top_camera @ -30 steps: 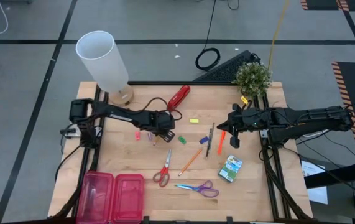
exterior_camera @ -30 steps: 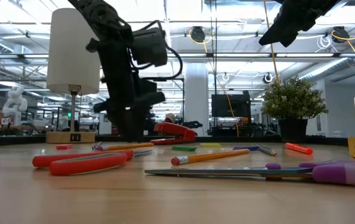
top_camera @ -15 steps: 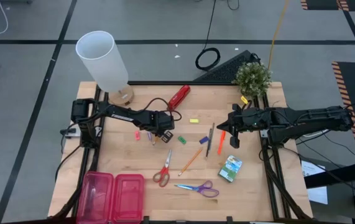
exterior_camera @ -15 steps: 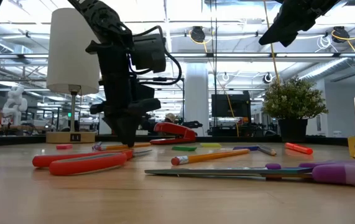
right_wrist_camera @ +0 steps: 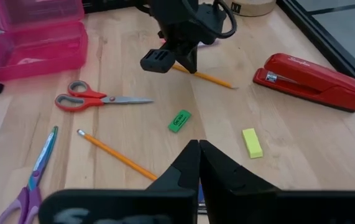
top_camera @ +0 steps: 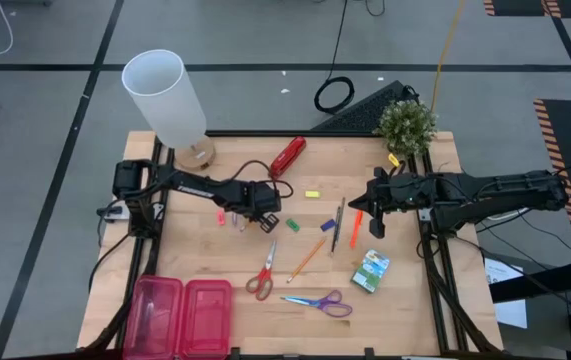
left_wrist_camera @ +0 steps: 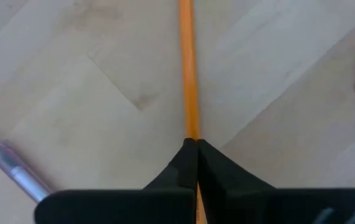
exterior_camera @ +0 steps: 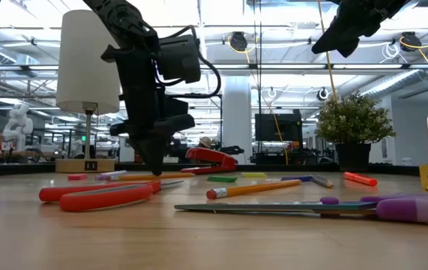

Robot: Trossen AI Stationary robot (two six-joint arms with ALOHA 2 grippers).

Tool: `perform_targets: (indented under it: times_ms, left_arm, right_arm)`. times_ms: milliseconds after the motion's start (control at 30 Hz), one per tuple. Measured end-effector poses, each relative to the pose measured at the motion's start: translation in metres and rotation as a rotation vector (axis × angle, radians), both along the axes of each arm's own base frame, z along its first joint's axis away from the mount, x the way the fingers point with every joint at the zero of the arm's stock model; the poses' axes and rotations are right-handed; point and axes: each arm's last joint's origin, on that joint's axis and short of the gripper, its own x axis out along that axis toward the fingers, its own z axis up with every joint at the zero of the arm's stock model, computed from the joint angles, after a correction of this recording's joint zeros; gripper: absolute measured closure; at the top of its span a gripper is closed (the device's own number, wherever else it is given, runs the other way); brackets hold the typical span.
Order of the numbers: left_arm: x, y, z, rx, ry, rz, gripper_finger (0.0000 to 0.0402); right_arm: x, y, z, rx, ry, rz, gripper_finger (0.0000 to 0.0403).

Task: Pack school essentials
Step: Put the left yellow pencil into the red supply box

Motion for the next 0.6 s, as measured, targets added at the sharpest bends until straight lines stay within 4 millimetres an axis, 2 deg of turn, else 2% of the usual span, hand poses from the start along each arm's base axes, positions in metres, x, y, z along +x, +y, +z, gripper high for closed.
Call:
perform_targets:
  times_ms: [167,467,600]
  left_arm:
    - [0.000,-0.004,0.000,-0.001,0.000,-0.012,0.0384]
    - [0.000,-0.006,-0.003,-0.042,0.006,-0.007,0.0287]
    - [0.000,-0.006,-0.003,-0.039,0.007,-0.011,0.0279]
  right_arm:
    - [0.000,0.006,0.000,0.004,0.000,0.030,0.0403]
    - [-0.001,0.013,0.000,0.004,0.000,0.069,0.0403]
    - [-0.001,0.013,0.000,0.004,0.000,0.070,0.0403]
